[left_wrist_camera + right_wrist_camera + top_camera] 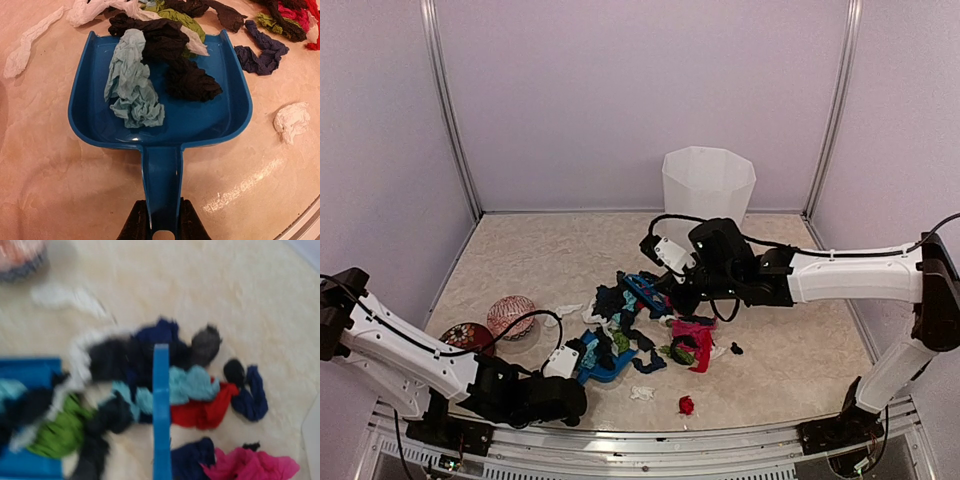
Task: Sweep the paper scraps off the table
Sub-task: Sweep the paper scraps into the dustpan, then dump the paper scraps in the dustpan into the trash bin.
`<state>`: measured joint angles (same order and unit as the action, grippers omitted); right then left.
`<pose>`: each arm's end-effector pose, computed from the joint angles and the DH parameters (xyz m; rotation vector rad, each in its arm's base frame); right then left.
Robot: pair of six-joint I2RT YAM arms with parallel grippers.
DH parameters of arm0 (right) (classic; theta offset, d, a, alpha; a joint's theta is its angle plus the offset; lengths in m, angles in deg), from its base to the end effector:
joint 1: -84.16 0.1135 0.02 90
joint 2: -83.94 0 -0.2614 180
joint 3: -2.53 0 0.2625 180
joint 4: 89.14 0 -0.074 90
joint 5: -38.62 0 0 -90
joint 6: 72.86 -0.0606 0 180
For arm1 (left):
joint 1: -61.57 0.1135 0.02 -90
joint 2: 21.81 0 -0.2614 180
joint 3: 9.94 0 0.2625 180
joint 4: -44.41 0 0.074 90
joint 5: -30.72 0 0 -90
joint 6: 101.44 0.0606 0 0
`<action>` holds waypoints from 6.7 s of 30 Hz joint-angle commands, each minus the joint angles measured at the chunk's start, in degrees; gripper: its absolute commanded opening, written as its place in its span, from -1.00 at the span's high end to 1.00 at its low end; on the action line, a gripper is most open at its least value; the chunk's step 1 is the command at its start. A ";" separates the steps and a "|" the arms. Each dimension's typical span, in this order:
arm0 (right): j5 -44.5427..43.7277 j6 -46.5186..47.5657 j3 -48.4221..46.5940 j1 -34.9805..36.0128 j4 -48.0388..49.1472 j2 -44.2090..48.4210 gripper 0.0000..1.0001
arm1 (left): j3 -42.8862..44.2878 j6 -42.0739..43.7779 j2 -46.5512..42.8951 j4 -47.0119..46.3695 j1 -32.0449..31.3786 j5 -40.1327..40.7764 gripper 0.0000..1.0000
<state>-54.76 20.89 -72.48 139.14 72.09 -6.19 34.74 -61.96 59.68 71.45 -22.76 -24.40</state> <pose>0.2242 0.3138 0.2314 -1.0466 1.9306 0.4475 0.0588 -0.2414 0.1037 0.5313 2.3515 -0.2257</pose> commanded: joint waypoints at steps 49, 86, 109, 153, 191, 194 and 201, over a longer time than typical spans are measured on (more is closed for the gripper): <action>-10.38 6.43 5.19 8.43 0.62 8.00 1.00 | -4.15 10.49 4.30 -18.88 6.51 1.62 1.00; -25.16 -10.22 22.28 1.97 2.26 31.07 1.00 | 12.17 24.32 -6.08 -4.69 8.98 9.17 1.00; -21.24 -18.75 29.99 -0.66 1.94 37.53 1.00 | 52.75 41.03 2.14 16.85 22.37 -8.97 1.00; -12.58 -26.44 37.98 -0.99 6.33 41.30 1.00 | 97.31 32.29 39.35 11.92 43.95 -70.10 1.00; -11.65 -27.40 37.47 -0.93 7.34 38.92 1.00 | 75.32 -52.16 49.02 -76.86 46.63 -87.34 1.00; -11.57 -27.46 37.53 -0.98 6.95 39.50 1.00 | 75.62 -51.90 49.24 -76.59 46.63 -87.66 1.00; -11.65 -27.58 37.23 -1.00 6.64 40.37 1.00 | 74.80 -44.83 45.99 -69.38 47.07 -89.86 1.00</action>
<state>-66.56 -6.52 -35.08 138.73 78.08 32.98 109.67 -111.36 108.42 -0.53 23.95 -112.95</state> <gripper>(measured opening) 0.037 0.136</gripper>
